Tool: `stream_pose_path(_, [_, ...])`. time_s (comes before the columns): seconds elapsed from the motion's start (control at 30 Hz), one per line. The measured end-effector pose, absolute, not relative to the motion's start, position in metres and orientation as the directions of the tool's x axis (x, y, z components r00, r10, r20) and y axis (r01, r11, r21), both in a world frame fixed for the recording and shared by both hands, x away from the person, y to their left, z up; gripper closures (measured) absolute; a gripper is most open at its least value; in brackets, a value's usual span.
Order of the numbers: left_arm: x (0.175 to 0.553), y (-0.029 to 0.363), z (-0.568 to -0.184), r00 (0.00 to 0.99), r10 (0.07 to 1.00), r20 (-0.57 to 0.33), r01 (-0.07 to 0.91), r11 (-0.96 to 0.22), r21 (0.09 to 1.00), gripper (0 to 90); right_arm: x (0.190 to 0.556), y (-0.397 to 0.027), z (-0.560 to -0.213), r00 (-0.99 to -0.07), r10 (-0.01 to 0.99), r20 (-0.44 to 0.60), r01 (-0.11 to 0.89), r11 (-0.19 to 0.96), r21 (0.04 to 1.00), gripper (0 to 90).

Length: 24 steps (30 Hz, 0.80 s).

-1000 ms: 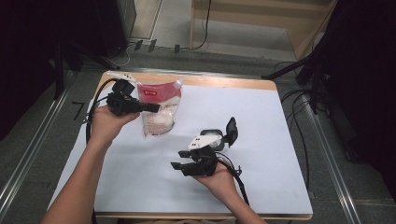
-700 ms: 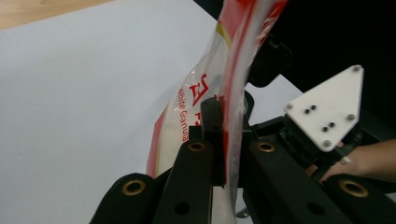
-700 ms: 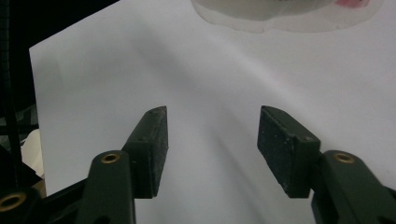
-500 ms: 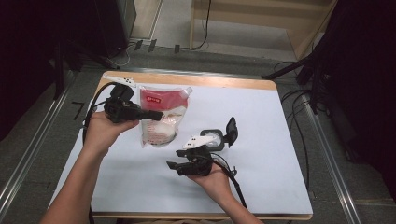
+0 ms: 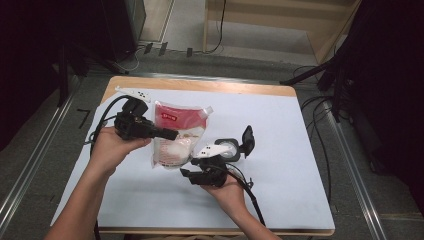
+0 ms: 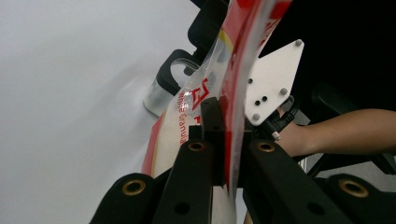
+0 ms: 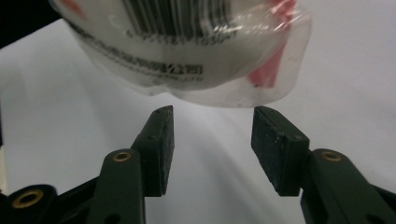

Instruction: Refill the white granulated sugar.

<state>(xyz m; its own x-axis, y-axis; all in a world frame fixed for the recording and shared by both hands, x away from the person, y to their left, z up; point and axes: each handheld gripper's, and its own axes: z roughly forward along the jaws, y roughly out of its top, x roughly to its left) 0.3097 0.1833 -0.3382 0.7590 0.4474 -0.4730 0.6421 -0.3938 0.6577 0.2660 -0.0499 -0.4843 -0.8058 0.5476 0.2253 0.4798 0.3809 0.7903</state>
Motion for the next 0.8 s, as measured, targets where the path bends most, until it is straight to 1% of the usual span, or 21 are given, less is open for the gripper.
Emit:
stream_pose_path(0.23, [0.303,0.180,-0.338,0.748,0.431,-0.505,0.659,-0.388,0.645,90.0,0.268,-0.050,-0.487,-0.778,0.594,0.203,0.486,0.366,0.794,53.1])
stream_pose_path(0.37, [0.302,0.179,-0.336,0.741,0.410,-0.531,0.669,-0.383,0.637,90.0,0.268,-0.051,-0.493,-0.755,0.612,0.236,0.519,0.337,0.786,53.2])
stream_pose_path(0.47, [0.301,0.176,-0.336,0.736,0.398,-0.548,0.677,-0.392,0.623,90.0,0.266,-0.052,-0.496,-0.739,0.629,0.239,0.520,0.308,0.797,55.0])
stream_pose_path(0.57, [0.302,0.176,-0.340,0.722,0.390,-0.572,0.692,-0.385,0.611,90.0,0.262,-0.053,-0.496,-0.742,0.639,0.204,0.488,0.306,0.817,56.0])
stream_pose_path(0.63, [0.304,0.176,-0.342,0.710,0.394,-0.584,0.704,-0.379,0.600,90.0,0.260,-0.052,-0.495,-0.756,0.626,0.191,0.463,0.306,0.832,56.0])
stream_pose_path(0.67, [0.304,0.176,-0.342,0.706,0.408,-0.579,0.707,-0.380,0.596,90.0,0.259,-0.052,-0.494,-0.770,0.608,0.194,0.451,0.303,0.840,57.0])
stream_pose_path(0.7, [0.305,0.176,-0.344,0.699,0.401,-0.593,0.715,-0.372,0.592,90.0,0.258,-0.051,-0.492,-0.774,0.607,0.182,0.440,0.308,0.843,58.4])
stream_pose_path(0.73, [0.307,0.178,-0.346,0.695,0.394,-0.601,0.719,-0.371,0.588,90.0,0.256,-0.049,-0.491,-0.780,0.607,0.153,0.424,0.331,0.843,58.2])
stream_pose_path(0.8, [0.308,0.178,-0.348,0.687,0.395,-0.610,0.727,-0.359,0.586,90.0,0.252,-0.047,-0.490,-0.805,0.585,0.100,0.376,0.372,0.849,62.5])
